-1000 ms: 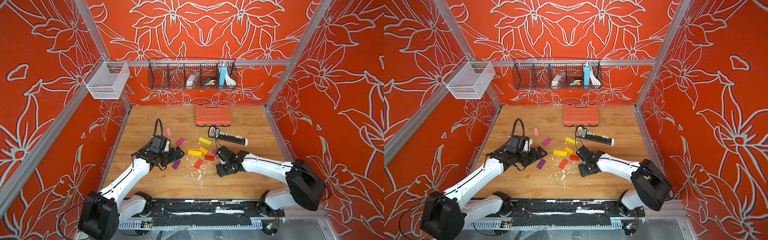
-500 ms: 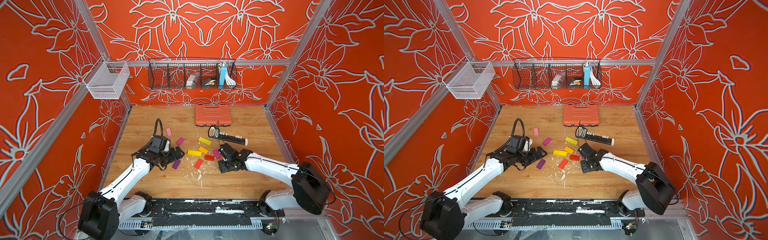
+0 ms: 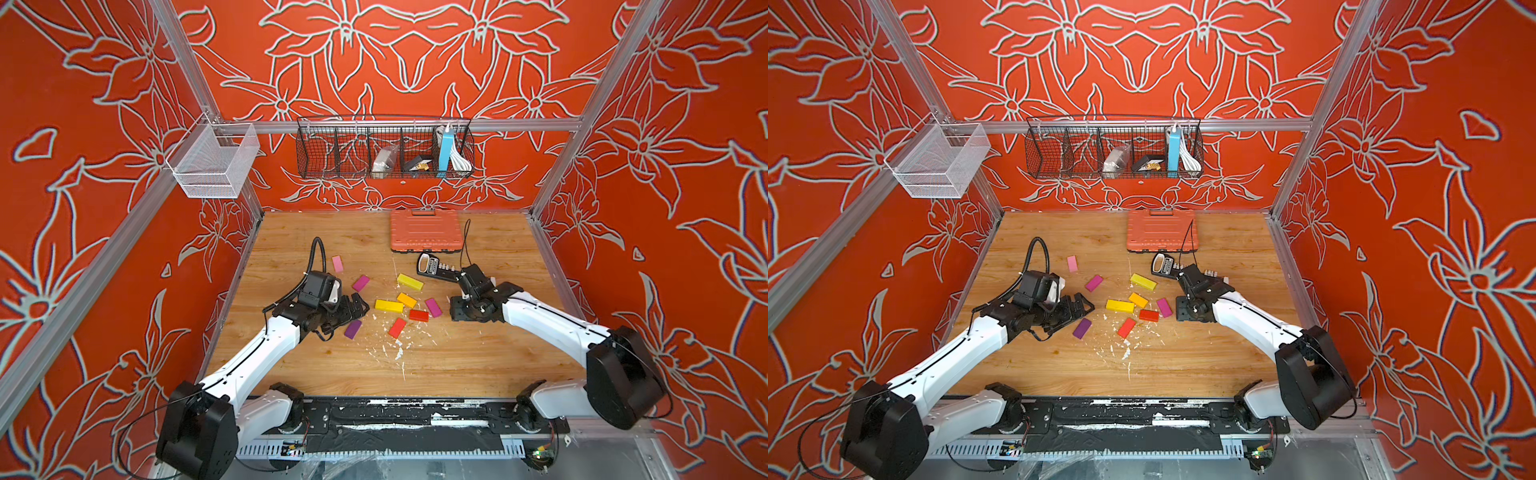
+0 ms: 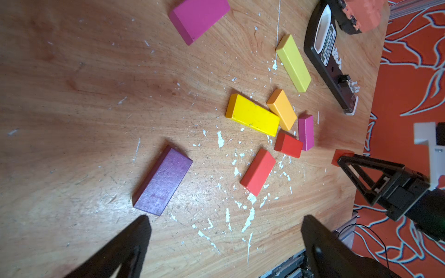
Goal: Assemble the letter c with building blocks
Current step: Place the building block at the center of the board.
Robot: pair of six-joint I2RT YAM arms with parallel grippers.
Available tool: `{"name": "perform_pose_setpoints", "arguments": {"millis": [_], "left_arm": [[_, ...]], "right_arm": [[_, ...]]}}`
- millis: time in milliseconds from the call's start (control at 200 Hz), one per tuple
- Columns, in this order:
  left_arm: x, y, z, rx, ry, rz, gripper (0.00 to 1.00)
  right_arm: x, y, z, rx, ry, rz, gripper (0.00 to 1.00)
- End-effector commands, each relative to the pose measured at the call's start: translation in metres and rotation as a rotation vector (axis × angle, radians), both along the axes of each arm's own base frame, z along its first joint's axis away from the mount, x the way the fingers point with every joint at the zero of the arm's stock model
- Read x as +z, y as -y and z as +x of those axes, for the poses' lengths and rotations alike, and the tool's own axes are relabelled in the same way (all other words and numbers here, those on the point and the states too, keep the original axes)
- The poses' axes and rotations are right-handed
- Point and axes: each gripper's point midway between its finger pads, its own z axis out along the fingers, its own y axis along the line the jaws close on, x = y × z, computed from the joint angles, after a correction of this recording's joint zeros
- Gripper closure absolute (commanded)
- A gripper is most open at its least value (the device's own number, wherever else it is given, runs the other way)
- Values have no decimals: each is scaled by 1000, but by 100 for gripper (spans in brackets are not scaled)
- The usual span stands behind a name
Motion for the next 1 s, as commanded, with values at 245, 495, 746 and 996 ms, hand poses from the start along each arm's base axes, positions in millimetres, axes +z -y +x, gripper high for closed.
{"name": "perform_pose_setpoints", "arguments": {"millis": [245,495,746,996], "left_arm": [[1,3,3,2,-6,4,2],[-1,3,2,2,-11,7,2],[-2,3,1,4,-10,8,2],[-3,4,1,5,-12,7,2]], "right_arm": [[-12,-15,-6,15,-48,67,41],[-21,-26,-20,34,-67,70,40],[-27,-30,-28,31,-70,64,41],[-29,-36,-31,28,-71,61,40]]}}
